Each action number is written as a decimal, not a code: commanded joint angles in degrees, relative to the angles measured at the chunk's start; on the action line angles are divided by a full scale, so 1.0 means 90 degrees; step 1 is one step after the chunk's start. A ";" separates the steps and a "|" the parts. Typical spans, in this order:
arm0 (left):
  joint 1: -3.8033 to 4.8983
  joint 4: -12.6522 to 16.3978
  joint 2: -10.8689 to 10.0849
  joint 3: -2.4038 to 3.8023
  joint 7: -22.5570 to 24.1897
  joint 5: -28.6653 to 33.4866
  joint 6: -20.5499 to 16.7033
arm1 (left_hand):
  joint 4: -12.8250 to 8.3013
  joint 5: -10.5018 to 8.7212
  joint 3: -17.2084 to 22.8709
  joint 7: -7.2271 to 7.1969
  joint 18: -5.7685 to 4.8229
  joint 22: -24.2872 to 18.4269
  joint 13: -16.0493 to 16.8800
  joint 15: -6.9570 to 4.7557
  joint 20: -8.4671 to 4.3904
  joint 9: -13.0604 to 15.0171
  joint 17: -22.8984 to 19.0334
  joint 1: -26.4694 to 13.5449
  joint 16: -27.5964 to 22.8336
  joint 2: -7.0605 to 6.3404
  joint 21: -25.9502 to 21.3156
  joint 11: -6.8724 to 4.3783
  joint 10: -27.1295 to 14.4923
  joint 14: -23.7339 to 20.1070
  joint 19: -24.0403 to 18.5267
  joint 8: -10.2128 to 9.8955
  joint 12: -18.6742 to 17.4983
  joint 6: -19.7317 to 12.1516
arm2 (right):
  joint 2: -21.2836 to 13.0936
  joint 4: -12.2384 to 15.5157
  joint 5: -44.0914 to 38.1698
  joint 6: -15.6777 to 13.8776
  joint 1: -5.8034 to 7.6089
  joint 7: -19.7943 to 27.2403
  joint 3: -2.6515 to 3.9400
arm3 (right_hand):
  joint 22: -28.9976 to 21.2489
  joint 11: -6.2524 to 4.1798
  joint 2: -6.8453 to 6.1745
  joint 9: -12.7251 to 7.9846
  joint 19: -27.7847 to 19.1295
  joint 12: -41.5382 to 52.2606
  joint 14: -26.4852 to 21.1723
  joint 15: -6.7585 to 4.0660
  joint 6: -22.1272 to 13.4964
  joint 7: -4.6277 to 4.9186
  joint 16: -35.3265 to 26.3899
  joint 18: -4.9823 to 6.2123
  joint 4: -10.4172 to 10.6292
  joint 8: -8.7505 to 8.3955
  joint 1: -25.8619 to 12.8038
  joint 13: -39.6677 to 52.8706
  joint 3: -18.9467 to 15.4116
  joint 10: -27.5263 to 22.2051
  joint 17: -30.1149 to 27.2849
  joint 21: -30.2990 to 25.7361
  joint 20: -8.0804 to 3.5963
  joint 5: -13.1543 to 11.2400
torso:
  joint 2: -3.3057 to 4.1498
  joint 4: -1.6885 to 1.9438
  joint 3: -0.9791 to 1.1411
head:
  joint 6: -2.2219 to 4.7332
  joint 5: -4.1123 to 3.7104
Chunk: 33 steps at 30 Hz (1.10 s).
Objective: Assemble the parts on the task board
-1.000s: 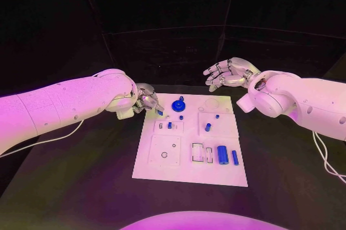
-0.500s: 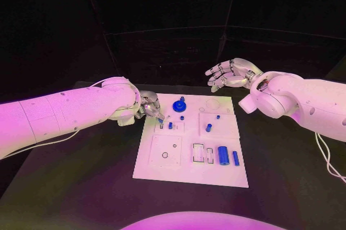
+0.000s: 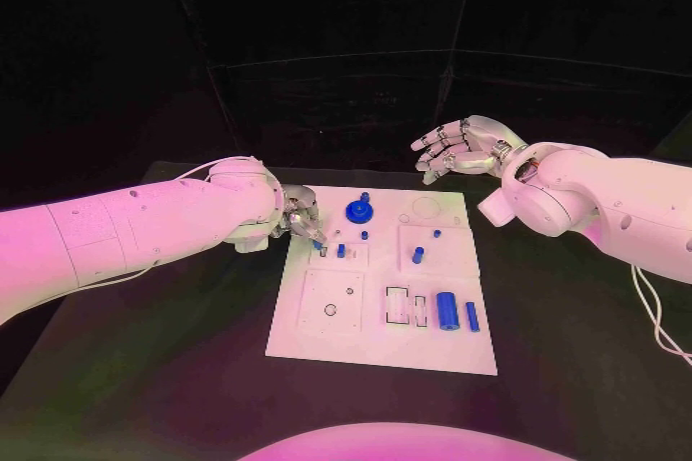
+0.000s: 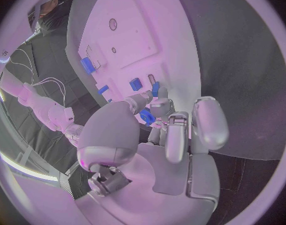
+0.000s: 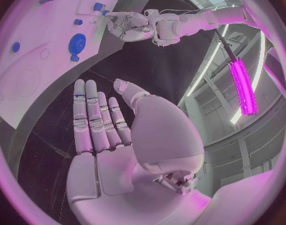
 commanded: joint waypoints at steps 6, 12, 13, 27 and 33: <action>-0.0031 0.0021 0.0017 -0.0011 -0.0040 0.0081 0.0180 | -0.0798 0.0037 0.0870 -0.0030 0.0026 0.0000 0.0008 -0.0029 -0.0016 -0.0012 0.1677 0.0033 0.0020 0.0003 0.0028 -0.0006 0.0068 0.0662 0.0049 0.0033 0.0002 0.0010 | -0.0003 0.0001 -0.0004 0.0045 0.0015 0.0059 0.0005 | -0.0009 0.0004 0.0019 0.0009 0.0049 0.0041 -0.0043 -0.0006 -0.0035 0.0586 0.0027 -0.0043 -0.0033 0.0042 0.0028 -0.0006 -0.0012 -0.0035 -0.0010 -0.0028 -0.0005 0.0041 | -0.0002 0.0002 -0.0003 | -0.0014 -0.0006; -0.0036 0.0077 0.0004 -0.0012 -0.0052 0.0278 0.0124 | -0.0788 0.0043 0.0876 -0.0031 0.0026 0.0000 0.0013 -0.0030 -0.0017 -0.0013 0.1677 0.0025 0.0020 0.0007 0.0028 -0.0007 0.0075 0.0662 0.0050 0.0036 0.0004 0.0014 | -0.0002 0.0001 -0.0004 0.0046 0.0015 0.0060 0.0005 | -0.0009 0.0004 0.0019 0.0009 0.0049 0.0041 -0.0043 -0.0006 -0.0035 0.0586 0.0027 -0.0043 -0.0033 0.0042 0.0028 -0.0006 -0.0012 -0.0035 -0.0010 -0.0028 -0.0005 0.0041 | -0.0002 0.0003 -0.0009 | -0.0010 -0.0014; -0.0037 0.0083 0.0002 -0.0011 -0.0055 0.0290 0.0117 | -0.0788 0.0043 0.0876 -0.0031 0.0026 0.0000 0.0012 -0.0030 -0.0017 -0.0013 0.1677 0.0025 0.0020 0.0007 0.0028 -0.0007 0.0075 0.0662 0.0050 0.0036 0.0004 0.0014 | -0.0002 0.0000 -0.0004 0.0046 0.0015 0.0060 0.0005 | -0.0009 0.0004 0.0019 0.0009 0.0049 0.0041 -0.0043 -0.0006 -0.0035 0.0586 0.0027 -0.0043 -0.0033 0.0042 0.0028 -0.0006 -0.0012 -0.0035 -0.0010 -0.0028 -0.0005 0.0041 | -0.0002 0.0004 -0.0006 | -0.0013 -0.0013; -0.0039 0.0092 -0.0020 -0.0011 -0.0143 0.0343 0.0127 | -0.0783 0.0047 0.0878 -0.0032 0.0026 0.0002 0.0013 -0.0030 -0.0017 -0.0013 0.1677 0.0021 0.0020 0.0007 0.0029 -0.0007 0.0078 0.0662 0.0051 0.0039 0.0005 0.0017 | 0.0008 -0.0005 -0.0004 0.0054 0.0015 0.0062 0.0004 | -0.0009 0.0004 0.0019 0.0009 0.0049 0.0041 -0.0043 -0.0006 -0.0035 0.0586 0.0027 -0.0043 -0.0033 0.0042 0.0028 -0.0006 -0.0012 -0.0035 -0.0010 -0.0028 -0.0005 0.0041 | 0.0000 0.0003 -0.0004 | -0.0040 -0.0011; -0.0039 0.0088 -0.0019 -0.0011 -0.0196 0.0345 0.0190 | -0.0774 0.0054 0.0884 -0.0035 0.0026 0.0001 0.0008 -0.0031 -0.0018 -0.0014 0.1677 0.0012 0.0020 0.0006 0.0029 -0.0009 0.0082 0.0662 0.0051 0.0044 0.0002 0.0023 | 0.0004 -0.0003 -0.0004 0.0053 0.0014 0.0061 0.0004 | -0.0009 0.0004 0.0019 0.0009 0.0049 0.0041 -0.0043 -0.0006 -0.0035 0.0586 0.0027 -0.0043 -0.0033 0.0042 0.0028 -0.0006 -0.0012 -0.0035 -0.0010 -0.0028 -0.0005 0.0041 | -0.0001 -0.0002 -0.0002 | -0.0050 -0.0010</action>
